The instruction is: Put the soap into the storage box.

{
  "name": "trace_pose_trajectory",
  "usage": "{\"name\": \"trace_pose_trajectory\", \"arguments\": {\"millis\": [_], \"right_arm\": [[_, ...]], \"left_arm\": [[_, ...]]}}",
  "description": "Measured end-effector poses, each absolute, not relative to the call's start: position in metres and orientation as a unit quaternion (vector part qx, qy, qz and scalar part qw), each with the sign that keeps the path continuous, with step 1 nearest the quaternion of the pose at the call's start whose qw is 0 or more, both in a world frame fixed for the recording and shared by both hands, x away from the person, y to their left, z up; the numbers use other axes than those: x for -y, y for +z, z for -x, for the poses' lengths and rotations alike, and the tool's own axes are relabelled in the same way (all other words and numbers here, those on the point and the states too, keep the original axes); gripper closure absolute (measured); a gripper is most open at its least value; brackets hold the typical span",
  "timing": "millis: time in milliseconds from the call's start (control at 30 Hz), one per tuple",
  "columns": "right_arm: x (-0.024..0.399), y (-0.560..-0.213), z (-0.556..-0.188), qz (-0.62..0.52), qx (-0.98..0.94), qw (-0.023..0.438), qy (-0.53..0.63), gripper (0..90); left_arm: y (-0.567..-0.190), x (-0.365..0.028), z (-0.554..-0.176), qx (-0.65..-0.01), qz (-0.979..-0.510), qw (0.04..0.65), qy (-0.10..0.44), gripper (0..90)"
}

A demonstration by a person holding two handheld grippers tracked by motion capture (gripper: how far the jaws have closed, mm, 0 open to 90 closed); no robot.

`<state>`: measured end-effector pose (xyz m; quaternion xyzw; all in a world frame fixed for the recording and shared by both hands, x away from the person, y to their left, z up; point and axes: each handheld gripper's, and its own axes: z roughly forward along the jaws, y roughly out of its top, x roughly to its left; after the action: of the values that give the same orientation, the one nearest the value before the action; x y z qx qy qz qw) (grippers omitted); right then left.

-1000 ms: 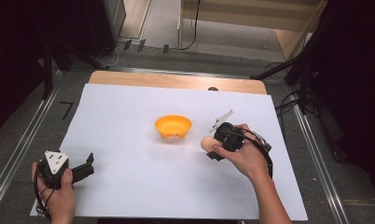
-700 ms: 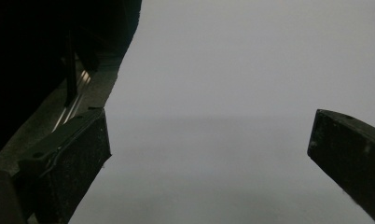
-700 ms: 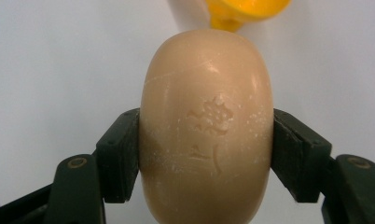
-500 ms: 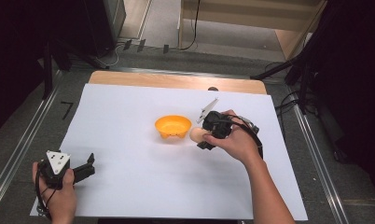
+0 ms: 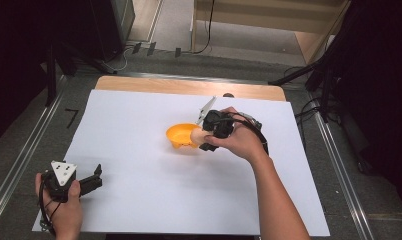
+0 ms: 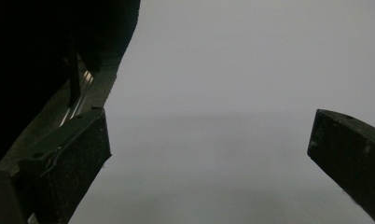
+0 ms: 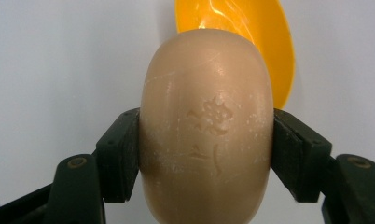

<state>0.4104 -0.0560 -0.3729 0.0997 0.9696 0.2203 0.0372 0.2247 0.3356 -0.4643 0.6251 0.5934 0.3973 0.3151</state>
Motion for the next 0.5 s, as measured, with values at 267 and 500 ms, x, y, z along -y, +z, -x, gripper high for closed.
{"name": "trace_pose_trajectory", "arguments": {"millis": [267,500], "right_arm": [[0.038,-0.376,-0.424,-0.067,-0.971,0.034,0.228,33.0],[0.022,-0.380,-0.433,-0.048,-0.973,0.036,0.222,33.0]], "left_arm": [[-0.464,-0.336,-0.224,-0.593,-0.625,0.319,0.395,0.0],[-0.464,-0.336,-0.224,-0.592,-0.625,0.320,0.395,0.0]]}}
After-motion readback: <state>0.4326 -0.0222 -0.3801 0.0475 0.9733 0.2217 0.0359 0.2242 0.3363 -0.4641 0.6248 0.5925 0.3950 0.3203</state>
